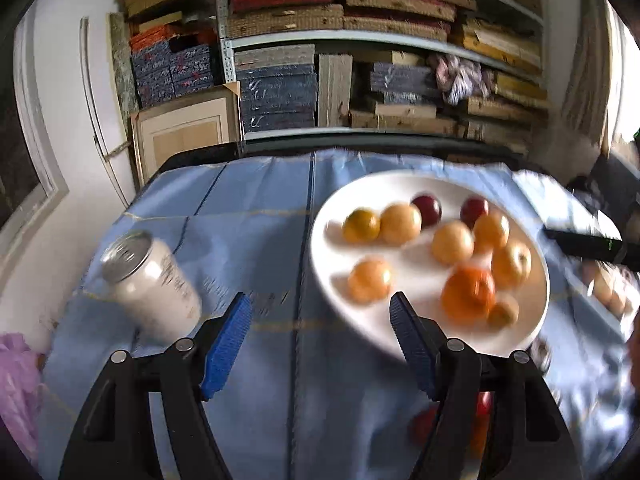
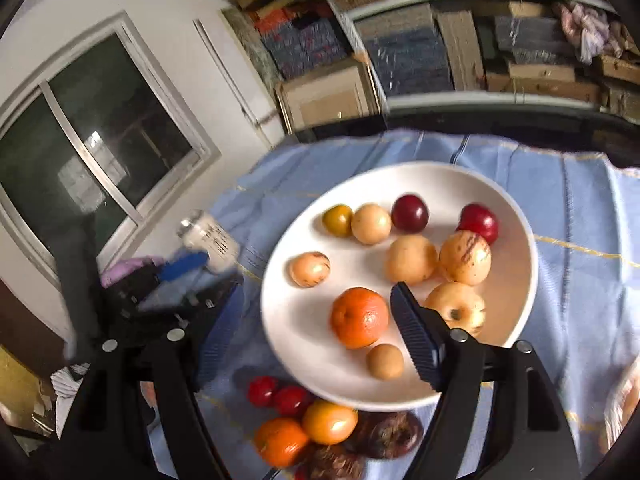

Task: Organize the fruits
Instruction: 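Withdraw both open tools from the plate toward the fruit pile, then grasp a red tomato with the right tool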

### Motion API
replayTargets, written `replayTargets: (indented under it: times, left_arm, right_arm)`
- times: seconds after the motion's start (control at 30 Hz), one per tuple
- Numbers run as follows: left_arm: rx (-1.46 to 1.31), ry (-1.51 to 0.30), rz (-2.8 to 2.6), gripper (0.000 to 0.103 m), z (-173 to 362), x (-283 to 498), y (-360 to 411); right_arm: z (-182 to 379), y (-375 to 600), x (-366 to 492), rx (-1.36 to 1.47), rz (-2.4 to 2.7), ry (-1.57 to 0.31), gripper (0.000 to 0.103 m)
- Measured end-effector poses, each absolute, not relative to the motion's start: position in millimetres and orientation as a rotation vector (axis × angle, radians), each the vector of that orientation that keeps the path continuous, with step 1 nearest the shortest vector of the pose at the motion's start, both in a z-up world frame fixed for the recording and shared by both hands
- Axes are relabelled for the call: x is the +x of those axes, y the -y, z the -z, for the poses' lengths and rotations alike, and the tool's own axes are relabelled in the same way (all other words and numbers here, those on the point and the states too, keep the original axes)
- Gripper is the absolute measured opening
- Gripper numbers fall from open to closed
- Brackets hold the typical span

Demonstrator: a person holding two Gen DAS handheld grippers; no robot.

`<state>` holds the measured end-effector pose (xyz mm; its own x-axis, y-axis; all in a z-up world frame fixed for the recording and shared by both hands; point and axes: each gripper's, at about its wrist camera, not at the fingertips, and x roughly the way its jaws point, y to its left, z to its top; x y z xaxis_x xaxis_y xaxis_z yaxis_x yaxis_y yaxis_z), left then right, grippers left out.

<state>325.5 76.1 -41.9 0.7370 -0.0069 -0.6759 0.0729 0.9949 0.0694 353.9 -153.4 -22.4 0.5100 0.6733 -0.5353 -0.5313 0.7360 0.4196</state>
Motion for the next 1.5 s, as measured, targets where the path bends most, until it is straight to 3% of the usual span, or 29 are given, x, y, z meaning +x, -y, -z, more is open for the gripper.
replayTargets:
  times: [0.27, 0.47, 0.5, 0.57, 0.63, 0.83, 0.97, 1.2, 1.3, 1.5]
  left_arm:
    - [0.141, -0.75, 0.049, 0.072, 57, 261, -71]
    - [0.111, -0.705, 0.099, 0.082, 66, 226, -47]
    - [0.116, -0.683, 0.095, 0.083, 69, 221, -44]
    - [0.109, -0.667, 0.087, 0.083, 73, 217, -44]
    - [0.082, -0.68, 0.097, 0.083, 76, 217, -49]
    - [-0.083, -0.744, 0.127, 0.086, 83, 230, -75]
    - [-0.11, -0.774, 0.121, 0.087, 90, 235, -80]
    - [-0.084, -0.776, 0.114, 0.089, 92, 232, -76]
    - [-0.069, -0.785, 0.112, 0.089, 93, 233, -73]
    - [-0.086, -0.815, 0.102, 0.09, 98, 238, -77]
  right_arm:
    - [11, 191, 261, 0.083, -0.536, -0.563, 0.091]
    - [61, 176, 187, -0.113, -0.564, -0.537, 0.091]
    - [72, 170, 183, -0.152, -0.574, -0.562, 0.09]
    - [92, 155, 177, -0.236, -0.607, -0.625, 0.072]
    - [107, 139, 176, -0.299, -0.637, -0.675, 0.064]
    - [116, 141, 183, -0.26, -0.63, -0.727, 0.062]
    - [117, 144, 194, -0.233, -0.632, -0.756, 0.047]
    - [116, 142, 189, -0.247, -0.643, -0.753, 0.046]
    - [118, 140, 189, -0.248, -0.649, -0.771, 0.032]
    - [121, 135, 189, -0.28, -0.627, -0.78, 0.032]
